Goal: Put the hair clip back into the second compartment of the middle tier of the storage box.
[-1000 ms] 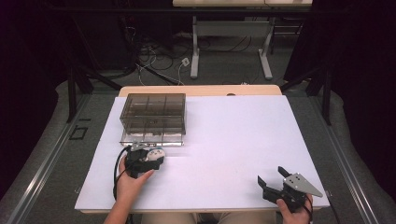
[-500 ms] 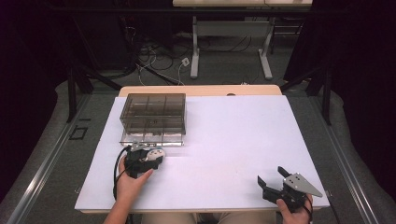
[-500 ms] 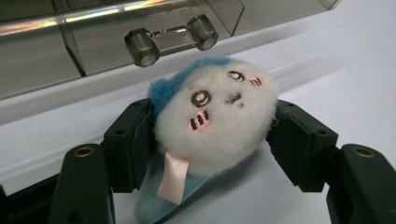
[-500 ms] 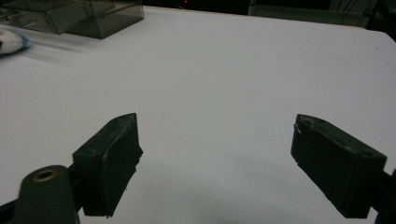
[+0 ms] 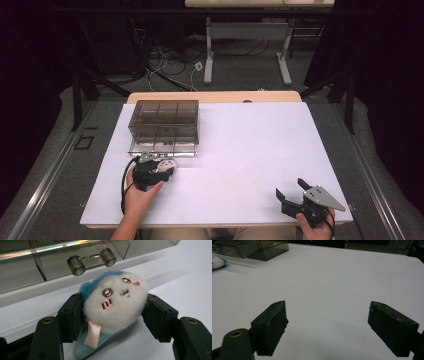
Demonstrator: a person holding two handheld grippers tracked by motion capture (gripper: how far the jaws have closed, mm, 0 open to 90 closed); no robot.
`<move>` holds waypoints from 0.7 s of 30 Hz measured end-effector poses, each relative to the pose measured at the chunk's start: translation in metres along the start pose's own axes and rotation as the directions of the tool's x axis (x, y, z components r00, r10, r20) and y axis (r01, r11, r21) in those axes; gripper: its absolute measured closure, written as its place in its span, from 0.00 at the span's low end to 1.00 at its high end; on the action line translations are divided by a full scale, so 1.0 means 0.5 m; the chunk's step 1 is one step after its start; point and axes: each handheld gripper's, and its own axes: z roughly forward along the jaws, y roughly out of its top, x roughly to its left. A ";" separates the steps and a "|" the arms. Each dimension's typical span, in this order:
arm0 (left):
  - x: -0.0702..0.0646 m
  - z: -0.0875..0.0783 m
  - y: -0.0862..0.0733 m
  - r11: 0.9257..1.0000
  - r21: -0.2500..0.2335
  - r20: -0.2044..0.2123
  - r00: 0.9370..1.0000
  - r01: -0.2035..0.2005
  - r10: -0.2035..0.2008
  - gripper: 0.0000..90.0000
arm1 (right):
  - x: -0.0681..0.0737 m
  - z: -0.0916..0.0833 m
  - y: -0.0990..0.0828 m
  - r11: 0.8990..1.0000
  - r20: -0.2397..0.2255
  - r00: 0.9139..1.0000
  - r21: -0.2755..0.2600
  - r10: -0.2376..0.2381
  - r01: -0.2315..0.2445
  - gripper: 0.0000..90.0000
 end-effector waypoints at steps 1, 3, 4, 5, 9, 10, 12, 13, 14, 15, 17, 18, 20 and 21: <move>0.000 0.000 0.000 1.000 -0.001 0.000 1.000 0.000 0.000 0.40 | 0.000 0.000 0.000 1.000 0.000 1.000 0.000 0.000 0.000 0.17; 0.000 -0.001 0.000 1.000 -0.001 -0.002 1.000 -0.003 0.003 0.40 | 0.000 0.000 0.000 1.000 0.001 1.000 0.000 -0.001 0.001 0.17; 0.000 -0.001 0.000 1.000 -0.001 -0.002 1.000 -0.003 0.003 0.41 | 0.000 0.000 0.000 1.000 0.001 1.000 0.000 -0.001 0.001 0.17; -0.001 -0.002 0.000 1.000 0.004 -0.001 1.000 -0.002 0.002 0.41 | -0.001 0.000 0.000 1.000 0.002 1.000 -0.001 -0.001 0.001 0.17; -0.001 -0.004 -0.002 1.000 -0.002 -0.001 1.000 -0.006 0.006 0.41 | 0.000 0.000 0.000 1.000 0.002 1.000 -0.002 -0.002 0.002 0.17; -0.002 -0.005 -0.002 1.000 0.000 0.001 1.000 0.000 0.000 0.41 | 0.000 0.000 0.000 1.000 0.001 1.000 -0.002 -0.001 0.001 0.17; -0.001 -0.008 -0.003 1.000 0.000 0.001 1.000 -0.010 0.010 0.41 | 0.000 0.000 0.000 1.000 0.000 1.000 -0.002 -0.001 0.001 0.17; -0.002 -0.009 -0.004 1.000 -0.004 0.002 1.000 -0.006 0.006 0.41 | 0.000 0.000 0.000 1.000 0.001 1.000 0.000 -0.002 0.002 0.17; -0.004 -0.012 -0.004 1.000 -0.002 0.004 1.000 -0.006 0.006 0.41 | 0.000 0.000 0.000 1.000 0.001 1.000 0.000 -0.001 0.001 0.17; -0.004 -0.012 -0.004 1.000 -0.002 0.004 1.000 -0.006 0.006 0.41 | 0.000 0.000 0.000 1.000 0.001 1.000 0.000 -0.001 0.001 0.17; -0.004 -0.013 -0.005 1.000 -0.009 0.005 1.000 -0.007 0.007 0.41 | 0.000 0.000 0.000 1.000 0.000 1.000 -0.002 -0.001 0.001 0.17; -0.005 -0.016 -0.005 1.000 -0.009 0.004 1.000 -0.008 0.008 0.41 | 0.000 0.000 0.000 1.000 0.000 1.000 -0.002 -0.001 0.001 0.17; -0.005 -0.018 -0.005 1.000 -0.012 0.002 1.000 -0.018 0.018 0.41 | 0.000 0.000 0.000 1.000 -0.001 1.000 -0.002 -0.001 0.001 0.17; -0.006 -0.019 -0.005 1.000 -0.014 0.007 1.000 -0.012 0.012 0.41 | 0.000 -0.001 0.001 1.000 0.001 1.000 0.002 -0.003 0.003 0.17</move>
